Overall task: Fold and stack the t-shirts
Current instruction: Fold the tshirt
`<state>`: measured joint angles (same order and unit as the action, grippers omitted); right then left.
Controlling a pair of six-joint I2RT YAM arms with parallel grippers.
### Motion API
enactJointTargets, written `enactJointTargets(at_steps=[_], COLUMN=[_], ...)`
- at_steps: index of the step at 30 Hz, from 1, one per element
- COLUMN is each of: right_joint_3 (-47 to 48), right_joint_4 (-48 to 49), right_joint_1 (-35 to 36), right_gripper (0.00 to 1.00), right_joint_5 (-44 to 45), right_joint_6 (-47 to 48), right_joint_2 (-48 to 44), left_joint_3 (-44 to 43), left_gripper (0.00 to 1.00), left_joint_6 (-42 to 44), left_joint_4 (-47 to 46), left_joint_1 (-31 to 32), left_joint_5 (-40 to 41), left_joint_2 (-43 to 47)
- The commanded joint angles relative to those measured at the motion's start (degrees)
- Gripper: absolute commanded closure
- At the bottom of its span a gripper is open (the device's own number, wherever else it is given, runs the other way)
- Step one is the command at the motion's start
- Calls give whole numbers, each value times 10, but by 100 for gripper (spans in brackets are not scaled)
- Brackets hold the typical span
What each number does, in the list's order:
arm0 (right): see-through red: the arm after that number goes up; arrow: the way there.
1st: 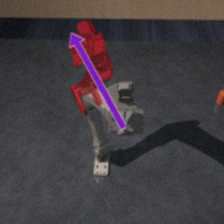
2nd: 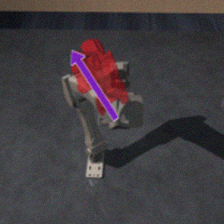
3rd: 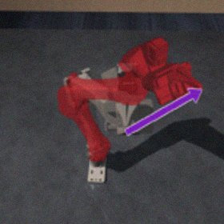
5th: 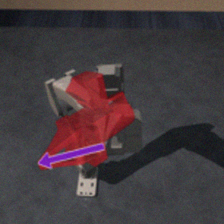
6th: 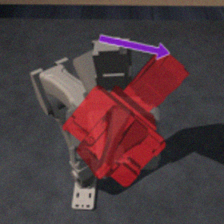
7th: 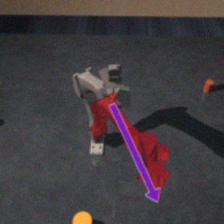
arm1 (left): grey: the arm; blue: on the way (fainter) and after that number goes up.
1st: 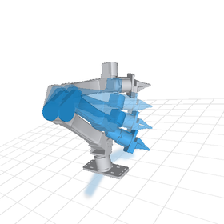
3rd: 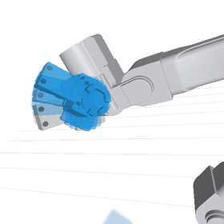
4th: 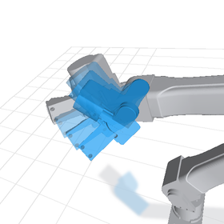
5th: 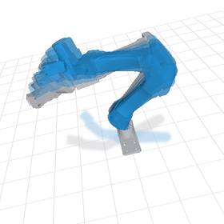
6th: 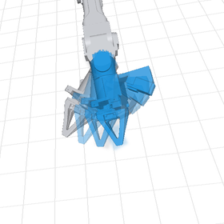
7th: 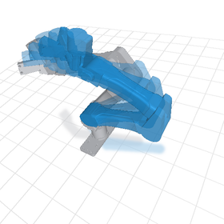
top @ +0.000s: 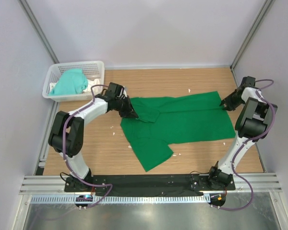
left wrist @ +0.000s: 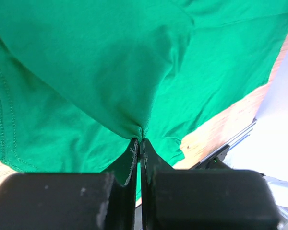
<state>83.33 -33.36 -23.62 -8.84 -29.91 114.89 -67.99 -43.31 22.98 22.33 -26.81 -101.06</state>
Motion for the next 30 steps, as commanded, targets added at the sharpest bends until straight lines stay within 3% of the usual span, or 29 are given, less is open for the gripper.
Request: enactJointTargets(at_steps=[1,12,20,30], right_joint_3=[8,32,62,126], right_joint_4=[29,31,8,-11], right_joint_1=[-1,-1,-1,1], right_gripper=[65,66,87,99], right_joint_5=[-15,-14,-4,-38], right_joint_6=[-27,-39,-28,-31], right_joint_2=[7,39,38,33], left_joint_3=[-28,-51,-75,-127], left_gripper=[100,100,100,100], left_joint_6=[2,7,3,-27], left_joint_4=[18,29,36,10], left_joint_1=[-1,-13,-29,-64], left_joint_5=[-16,-18,-11,-13], left_joint_2=[26,29,45,33])
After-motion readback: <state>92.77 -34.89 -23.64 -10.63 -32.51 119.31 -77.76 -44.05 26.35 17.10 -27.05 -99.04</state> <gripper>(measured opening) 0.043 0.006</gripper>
